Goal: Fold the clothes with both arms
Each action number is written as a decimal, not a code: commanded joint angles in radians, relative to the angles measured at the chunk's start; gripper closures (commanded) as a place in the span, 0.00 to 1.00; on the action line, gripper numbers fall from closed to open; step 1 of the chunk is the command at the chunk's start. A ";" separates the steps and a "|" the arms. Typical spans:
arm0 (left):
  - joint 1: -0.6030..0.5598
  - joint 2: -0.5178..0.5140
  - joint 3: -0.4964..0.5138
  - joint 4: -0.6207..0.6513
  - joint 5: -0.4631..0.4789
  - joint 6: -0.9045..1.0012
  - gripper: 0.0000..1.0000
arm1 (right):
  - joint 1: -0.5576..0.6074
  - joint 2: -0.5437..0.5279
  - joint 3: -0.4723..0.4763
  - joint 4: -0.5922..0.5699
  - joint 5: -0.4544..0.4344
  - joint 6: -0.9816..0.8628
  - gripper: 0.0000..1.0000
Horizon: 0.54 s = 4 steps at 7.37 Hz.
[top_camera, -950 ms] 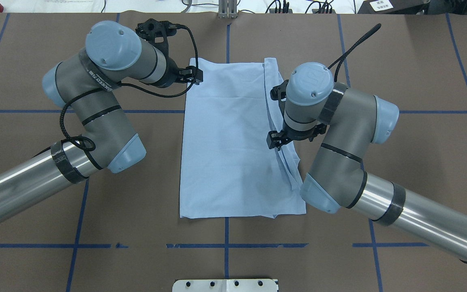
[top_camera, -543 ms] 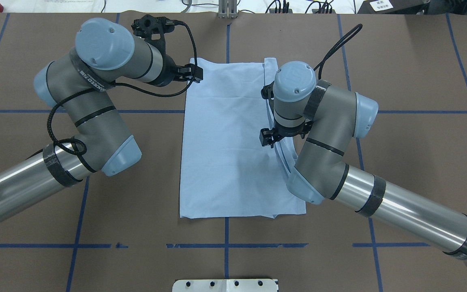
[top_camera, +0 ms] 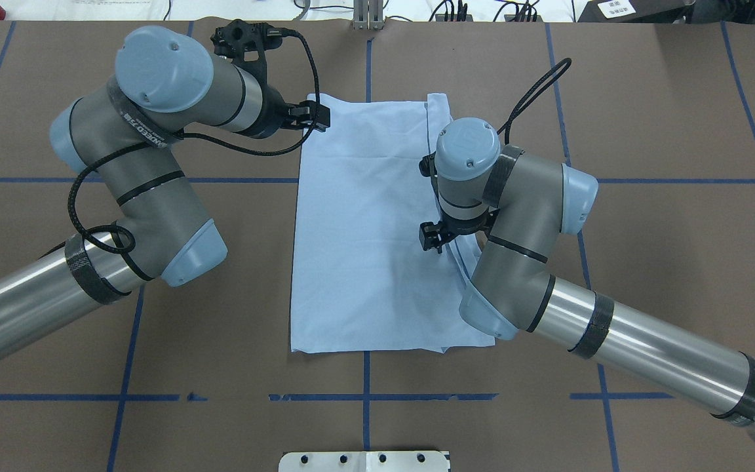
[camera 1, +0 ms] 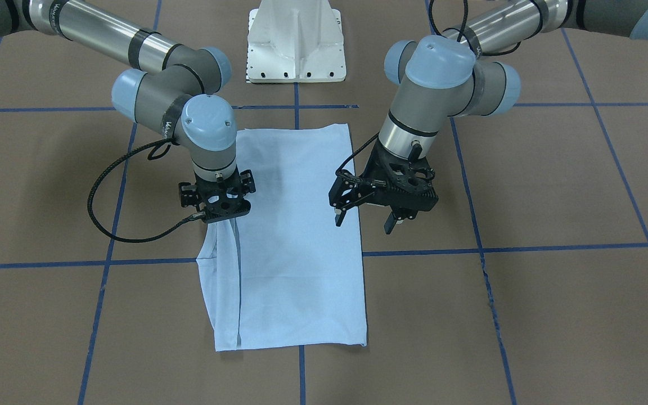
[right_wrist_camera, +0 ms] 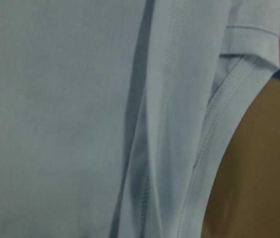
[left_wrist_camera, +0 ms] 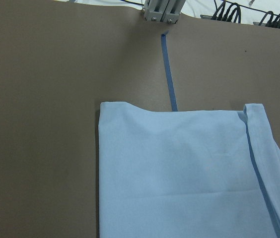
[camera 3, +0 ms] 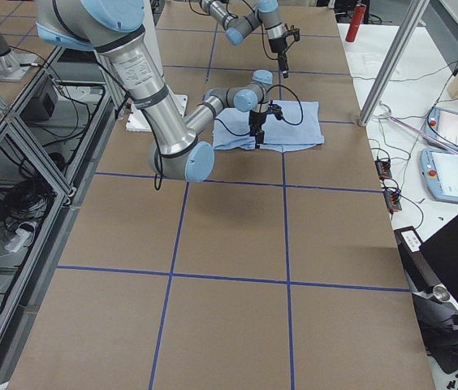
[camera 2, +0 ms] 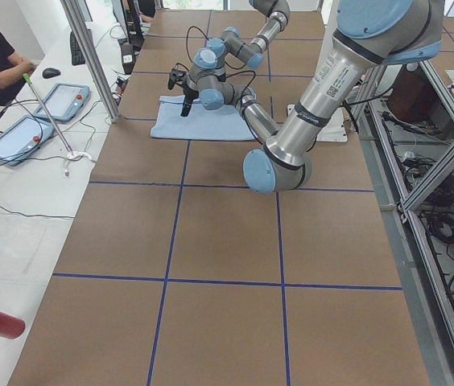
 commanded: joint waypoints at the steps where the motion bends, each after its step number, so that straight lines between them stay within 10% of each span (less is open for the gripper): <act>1: 0.000 0.001 -0.012 0.000 0.000 -0.005 0.00 | -0.005 -0.010 0.001 -0.017 0.022 0.001 0.00; 4: 0.000 0.001 -0.013 0.000 0.000 -0.007 0.00 | 0.003 -0.013 0.007 -0.039 0.024 0.001 0.00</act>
